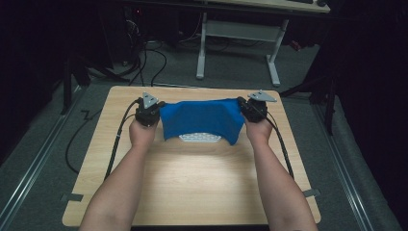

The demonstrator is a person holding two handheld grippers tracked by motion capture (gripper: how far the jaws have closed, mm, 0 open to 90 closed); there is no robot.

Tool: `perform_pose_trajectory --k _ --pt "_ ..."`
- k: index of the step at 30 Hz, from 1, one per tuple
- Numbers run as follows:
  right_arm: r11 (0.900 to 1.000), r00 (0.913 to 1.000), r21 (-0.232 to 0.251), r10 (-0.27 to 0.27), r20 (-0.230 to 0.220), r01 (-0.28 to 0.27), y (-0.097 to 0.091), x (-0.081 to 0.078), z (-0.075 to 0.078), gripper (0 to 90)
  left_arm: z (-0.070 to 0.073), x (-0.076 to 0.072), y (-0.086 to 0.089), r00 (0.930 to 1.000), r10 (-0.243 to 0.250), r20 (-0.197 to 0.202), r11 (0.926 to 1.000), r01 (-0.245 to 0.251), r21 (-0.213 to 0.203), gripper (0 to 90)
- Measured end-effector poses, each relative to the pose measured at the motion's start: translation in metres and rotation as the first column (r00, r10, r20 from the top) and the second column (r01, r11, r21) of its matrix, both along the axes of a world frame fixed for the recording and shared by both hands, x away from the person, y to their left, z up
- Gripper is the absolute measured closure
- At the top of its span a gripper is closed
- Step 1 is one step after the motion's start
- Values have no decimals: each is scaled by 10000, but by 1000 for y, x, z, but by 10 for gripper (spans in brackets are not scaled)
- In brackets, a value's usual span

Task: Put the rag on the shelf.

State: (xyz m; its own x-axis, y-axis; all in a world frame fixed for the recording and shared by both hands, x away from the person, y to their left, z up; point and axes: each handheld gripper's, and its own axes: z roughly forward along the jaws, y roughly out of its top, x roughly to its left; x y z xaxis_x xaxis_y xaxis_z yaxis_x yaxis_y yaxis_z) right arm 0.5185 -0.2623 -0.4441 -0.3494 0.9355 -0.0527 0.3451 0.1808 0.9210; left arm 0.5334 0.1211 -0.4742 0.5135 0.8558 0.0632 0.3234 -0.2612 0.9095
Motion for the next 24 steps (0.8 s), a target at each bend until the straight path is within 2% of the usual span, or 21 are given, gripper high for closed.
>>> perform_pose_trajectory --k 6,10,12,18,24 --pt "10000 9989 80 -19 -467 23 -1 -5 -23 886 -15 -2 -3 9981 -104 -611 9999 107 57 900" --pt "9998 9977 167 -40 -671 51 -2 -8 -33 885 -23 -4 -3 9947 -170 -1018 9998 179 77 900" --pt "9993 9977 363 -72 -679 97 -3 -9 -37 885 -27 -4 -3 9923 -228 -1217 9997 233 27 900" --pt "9988 9956 458 -138 -931 181 -5 -11 -45 883 -32 -9 -3 9928 -241 -1177 9997 248 47 900" --pt "9987 9964 495 -115 -835 157 -3 -12 -41 867 -29 -11 -1 9944 -228 -1029 9996 210 -180 894"
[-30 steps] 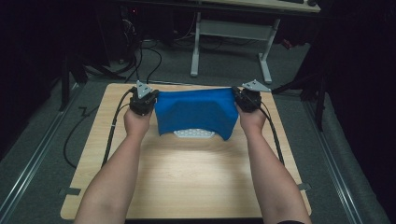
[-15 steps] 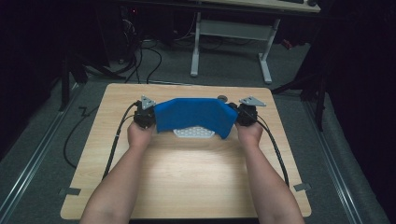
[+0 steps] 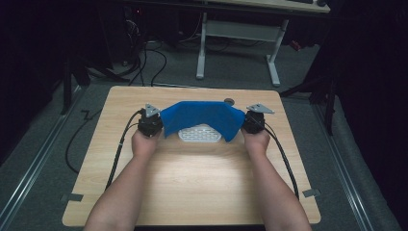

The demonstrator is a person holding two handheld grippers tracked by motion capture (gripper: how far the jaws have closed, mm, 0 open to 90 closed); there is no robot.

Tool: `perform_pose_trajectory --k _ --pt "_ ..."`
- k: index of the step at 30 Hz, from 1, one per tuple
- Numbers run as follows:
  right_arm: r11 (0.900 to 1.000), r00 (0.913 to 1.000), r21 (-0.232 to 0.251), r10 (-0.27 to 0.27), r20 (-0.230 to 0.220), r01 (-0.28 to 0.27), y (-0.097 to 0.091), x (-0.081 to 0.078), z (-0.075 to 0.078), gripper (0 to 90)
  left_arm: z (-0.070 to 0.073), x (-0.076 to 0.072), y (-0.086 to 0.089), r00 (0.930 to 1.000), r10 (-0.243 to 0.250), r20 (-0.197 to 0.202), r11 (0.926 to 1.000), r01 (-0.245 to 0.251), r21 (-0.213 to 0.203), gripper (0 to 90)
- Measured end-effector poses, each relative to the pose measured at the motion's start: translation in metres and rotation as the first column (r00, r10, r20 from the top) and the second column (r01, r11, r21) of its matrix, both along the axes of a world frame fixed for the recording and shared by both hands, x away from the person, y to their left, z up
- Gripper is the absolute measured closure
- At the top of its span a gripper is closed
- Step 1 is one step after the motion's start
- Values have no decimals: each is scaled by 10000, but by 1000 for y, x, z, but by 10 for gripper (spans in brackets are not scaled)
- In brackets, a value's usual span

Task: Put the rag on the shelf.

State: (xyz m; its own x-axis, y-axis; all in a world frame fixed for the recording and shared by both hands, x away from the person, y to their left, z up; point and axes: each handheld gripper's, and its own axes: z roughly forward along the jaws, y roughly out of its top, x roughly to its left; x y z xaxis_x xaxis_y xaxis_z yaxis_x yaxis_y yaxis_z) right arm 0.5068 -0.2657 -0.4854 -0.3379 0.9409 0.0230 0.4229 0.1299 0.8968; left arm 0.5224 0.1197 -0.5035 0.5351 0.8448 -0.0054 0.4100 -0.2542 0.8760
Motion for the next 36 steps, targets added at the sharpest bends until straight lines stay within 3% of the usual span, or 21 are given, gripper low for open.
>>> perform_pose_trajectory --k 5,10,22,36 --pt "10000 10000 31 5 70 -5 -2 0 4 851 3 -1 -1 9999 -16 114 10000 17 -64 890" --pt "10000 9999 82 -22 116 21 -4 -1 8 812 5 -2 -3 9995 205 238 9998 -207 64 769" --pt "9996 9990 106 -273 362 269 -14 -6 21 721 15 -4 3 9981 522 315 9984 -514 -243 641" --pt "9990 9979 -77 -428 487 432 -19 -13 32 703 18 -8 17 9954 942 150 9955 -940 -121 595"
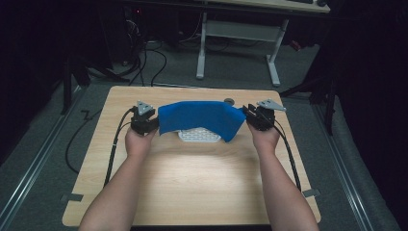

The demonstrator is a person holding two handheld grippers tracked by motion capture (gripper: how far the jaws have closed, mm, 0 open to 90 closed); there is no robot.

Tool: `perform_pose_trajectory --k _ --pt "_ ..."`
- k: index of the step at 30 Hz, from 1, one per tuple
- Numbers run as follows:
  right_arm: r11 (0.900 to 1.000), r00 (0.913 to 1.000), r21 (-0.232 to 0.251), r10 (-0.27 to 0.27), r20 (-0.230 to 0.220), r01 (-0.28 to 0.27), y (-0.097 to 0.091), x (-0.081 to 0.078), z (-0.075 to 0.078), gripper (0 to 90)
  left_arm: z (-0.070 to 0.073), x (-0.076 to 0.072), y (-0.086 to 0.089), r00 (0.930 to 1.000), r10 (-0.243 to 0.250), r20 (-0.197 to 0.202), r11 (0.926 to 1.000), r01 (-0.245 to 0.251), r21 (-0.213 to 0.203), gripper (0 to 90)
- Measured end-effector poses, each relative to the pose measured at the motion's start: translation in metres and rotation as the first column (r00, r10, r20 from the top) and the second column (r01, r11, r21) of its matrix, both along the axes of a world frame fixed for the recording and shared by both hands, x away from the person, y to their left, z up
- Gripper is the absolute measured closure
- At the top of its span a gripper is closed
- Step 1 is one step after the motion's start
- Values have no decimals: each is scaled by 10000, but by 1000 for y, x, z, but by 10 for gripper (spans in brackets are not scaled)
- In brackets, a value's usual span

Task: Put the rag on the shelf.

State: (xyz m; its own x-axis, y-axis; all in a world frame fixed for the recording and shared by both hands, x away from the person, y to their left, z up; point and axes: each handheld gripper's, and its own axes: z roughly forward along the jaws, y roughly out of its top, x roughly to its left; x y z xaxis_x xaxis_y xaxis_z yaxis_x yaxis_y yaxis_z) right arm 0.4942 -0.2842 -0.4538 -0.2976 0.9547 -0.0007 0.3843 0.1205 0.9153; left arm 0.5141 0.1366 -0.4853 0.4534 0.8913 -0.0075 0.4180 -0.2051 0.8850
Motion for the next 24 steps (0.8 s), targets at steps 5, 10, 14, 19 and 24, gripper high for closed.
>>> perform_pose_trajectory --k 5,10,14,19,24 --pt "9999 10000 -130 -51 -17 51 -1 1 0 697 -2 -1 3 9999 111 20 9999 -111 65 577" --pt "9995 9996 -150 -263 -36 262 -6 1 1 670 -2 -3 11 9992 392 84 9992 -393 110 547" --pt "9994 9994 -126 -325 86 326 -11 2 5 658 0 -3 13 9990 418 153 9991 -419 100 551" --pt "9987 9985 -90 -496 236 498 -15 1 11 657 2 -4 13 9988 427 224 9990 -431 144 553" --pt "9983 9978 -108 -574 344 578 -19 -1 14 658 3 -5 15 9987 475 201 9986 -479 220 553"
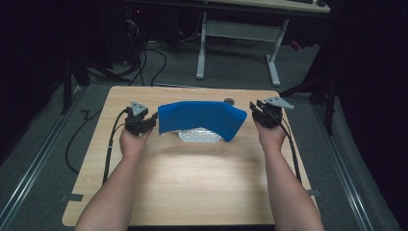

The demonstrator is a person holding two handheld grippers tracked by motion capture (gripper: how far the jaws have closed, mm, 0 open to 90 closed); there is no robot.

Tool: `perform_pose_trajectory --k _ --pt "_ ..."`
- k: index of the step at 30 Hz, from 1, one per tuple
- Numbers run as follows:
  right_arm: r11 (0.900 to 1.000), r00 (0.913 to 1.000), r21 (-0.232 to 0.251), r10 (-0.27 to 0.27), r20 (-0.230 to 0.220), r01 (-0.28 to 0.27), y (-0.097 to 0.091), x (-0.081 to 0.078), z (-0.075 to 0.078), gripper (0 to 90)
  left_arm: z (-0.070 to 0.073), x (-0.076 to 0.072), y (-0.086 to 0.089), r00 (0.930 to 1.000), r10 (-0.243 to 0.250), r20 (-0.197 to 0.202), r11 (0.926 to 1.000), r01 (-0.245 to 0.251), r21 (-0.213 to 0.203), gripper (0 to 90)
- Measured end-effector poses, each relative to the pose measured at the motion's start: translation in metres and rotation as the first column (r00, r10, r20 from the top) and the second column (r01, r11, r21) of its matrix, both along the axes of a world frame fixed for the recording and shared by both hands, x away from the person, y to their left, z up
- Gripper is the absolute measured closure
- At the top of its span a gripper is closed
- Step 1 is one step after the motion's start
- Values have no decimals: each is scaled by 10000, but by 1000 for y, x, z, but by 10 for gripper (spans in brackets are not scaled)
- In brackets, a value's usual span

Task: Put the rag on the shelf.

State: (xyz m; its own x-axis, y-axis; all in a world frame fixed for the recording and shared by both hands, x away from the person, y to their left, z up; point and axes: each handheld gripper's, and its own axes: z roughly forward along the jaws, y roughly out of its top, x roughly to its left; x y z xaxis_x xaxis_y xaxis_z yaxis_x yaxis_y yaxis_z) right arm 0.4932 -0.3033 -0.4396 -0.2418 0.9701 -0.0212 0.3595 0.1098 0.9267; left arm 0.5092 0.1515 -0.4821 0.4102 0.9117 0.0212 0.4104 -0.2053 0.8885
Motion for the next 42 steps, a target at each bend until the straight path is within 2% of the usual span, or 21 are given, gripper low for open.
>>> perform_pose_trajectory --k 8,16,18,22,24,27,28,31,32,33,35,37,40,42 --pt "9998 9999 -195 -82 115 85 -9 -7 7 657 -1 -4 2 10000 29 -19 9999 -29 120 551" --pt "9994 9999 -354 -42 158 48 -17 -20 14 650 0 -12 12 9999 167 14 9998 -167 126 546" --pt "9995 9997 -321 18 246 -10 -18 -25 13 650 -1 -17 18 9996 287 -15 9996 -287 51 545" --pt "9994 10000 -340 78 -7 -79 -18 -34 7 643 -3 -26 24 9995 315 -70 9995 -315 70 545" --pt "9994 9999 -314 142 79 -139 -18 -40 4 643 -5 -33 26 9995 329 -10 9994 -329 80 542" --pt "9995 9998 -249 173 -122 -176 -17 -47 -1 635 -6 -38 27 9993 359 -145 9993 -358 68 540" --pt "9995 9998 -234 208 -39 -208 -17 -51 -2 634 -8 -45 29 9993 311 -193 9995 -311 -8 537" --pt "9994 9995 -257 246 -221 -252 -16 -61 -5 636 -11 -55 29 9994 232 -238 9997 -233 -45 535" --pt "9992 9995 -253 294 -78 -296 -16 -65 -7 638 -12 -60 28 9994 221 -279 9998 -221 5 534" --pt "9992 9996 -272 276 -53 -278 -16 -70 -8 640 -12 -60 28 9994 221 -279 9998 -221 5 533" --pt "9993 9997 -302 218 -70 -220 -17 -78 -10 640 -13 -69 28 9993 93 -357 9999 -97 -121 530" --pt "9986 9996 -497 162 -250 -174 -16 -86 -12 639 -13 -77 28 9995 -25 -324 9999 21 -98 529" --pt "9980 9999 -607 165 26 -163 -16 -102 -13 638 -11 -91 27 9992 -239 -335 9997 239 5 523" --pt "9974 9998 -704 168 -79 -173 -15 -111 -14 628 -10 -100 25 9989 -346 -320 9994 349 85 518"
